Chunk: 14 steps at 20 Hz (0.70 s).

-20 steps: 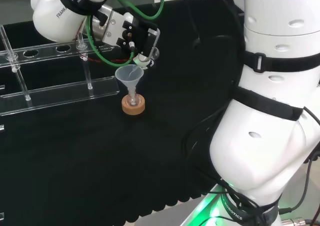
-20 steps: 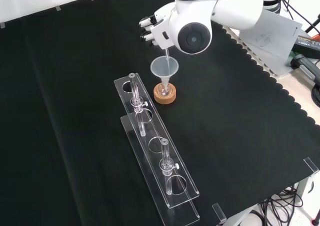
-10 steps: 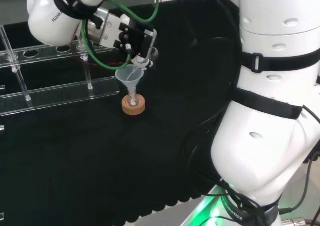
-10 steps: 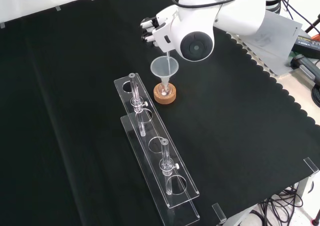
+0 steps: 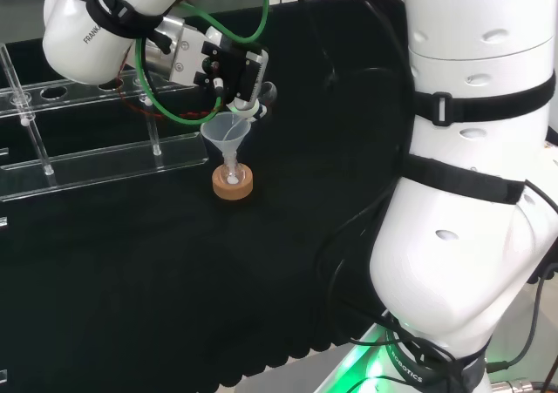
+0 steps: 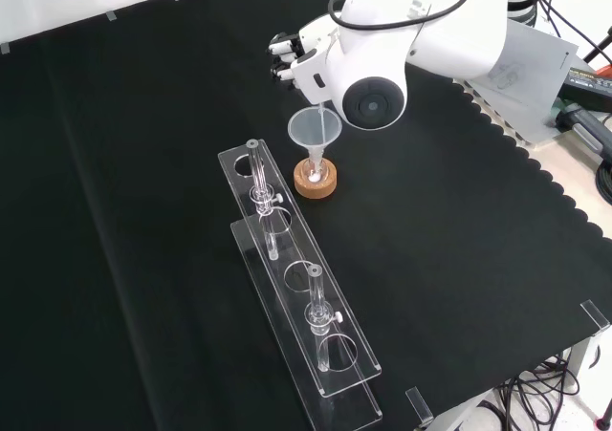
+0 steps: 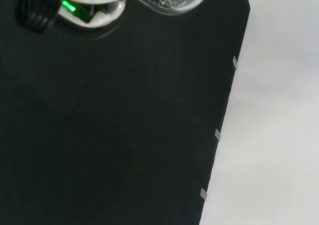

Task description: Pour all the NaCl from the weighing funnel into the round-bottom flask.

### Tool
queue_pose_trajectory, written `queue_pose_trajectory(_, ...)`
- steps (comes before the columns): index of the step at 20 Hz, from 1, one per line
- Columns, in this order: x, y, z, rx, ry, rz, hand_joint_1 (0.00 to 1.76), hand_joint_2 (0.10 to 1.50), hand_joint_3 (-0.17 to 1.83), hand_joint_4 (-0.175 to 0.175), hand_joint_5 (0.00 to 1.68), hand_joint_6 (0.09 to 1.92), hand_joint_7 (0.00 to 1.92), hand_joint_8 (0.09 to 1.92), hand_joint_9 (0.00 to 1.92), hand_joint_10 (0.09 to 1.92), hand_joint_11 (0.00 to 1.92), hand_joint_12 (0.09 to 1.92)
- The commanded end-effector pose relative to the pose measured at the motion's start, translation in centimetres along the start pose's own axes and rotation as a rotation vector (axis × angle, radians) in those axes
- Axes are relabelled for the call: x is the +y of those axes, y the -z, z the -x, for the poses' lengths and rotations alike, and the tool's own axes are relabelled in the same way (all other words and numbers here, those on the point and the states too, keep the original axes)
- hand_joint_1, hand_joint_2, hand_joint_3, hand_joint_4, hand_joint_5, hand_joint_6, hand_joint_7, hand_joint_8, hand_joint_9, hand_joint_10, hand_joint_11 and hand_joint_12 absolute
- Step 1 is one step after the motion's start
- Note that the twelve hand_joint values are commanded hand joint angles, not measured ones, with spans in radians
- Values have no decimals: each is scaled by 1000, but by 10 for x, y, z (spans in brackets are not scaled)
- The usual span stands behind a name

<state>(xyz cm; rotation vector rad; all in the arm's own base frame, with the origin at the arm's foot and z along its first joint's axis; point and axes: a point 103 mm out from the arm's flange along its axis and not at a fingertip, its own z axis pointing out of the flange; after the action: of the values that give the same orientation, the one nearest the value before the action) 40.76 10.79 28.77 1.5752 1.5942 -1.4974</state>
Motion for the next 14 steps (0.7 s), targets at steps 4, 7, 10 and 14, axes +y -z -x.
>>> queue_pose_trajectory(4,0,2,-1,-1,-4,-3,1122,670,617,175,1276,651,633,658,964,361,750,1085)
queue_pose_trajectory(7,0,5,-1,-12,-5,-5,1122,670,617,175,1276,652,633,658,965,360,750,1085)
queue_pose_trajectory(10,1,6,-1,-24,-6,-13,1122,670,617,175,1276,652,633,658,965,359,750,1085)
queue_pose_trajectory(14,2,8,-2,-42,-13,-20,1122,671,617,175,1275,653,633,658,966,358,750,1084)
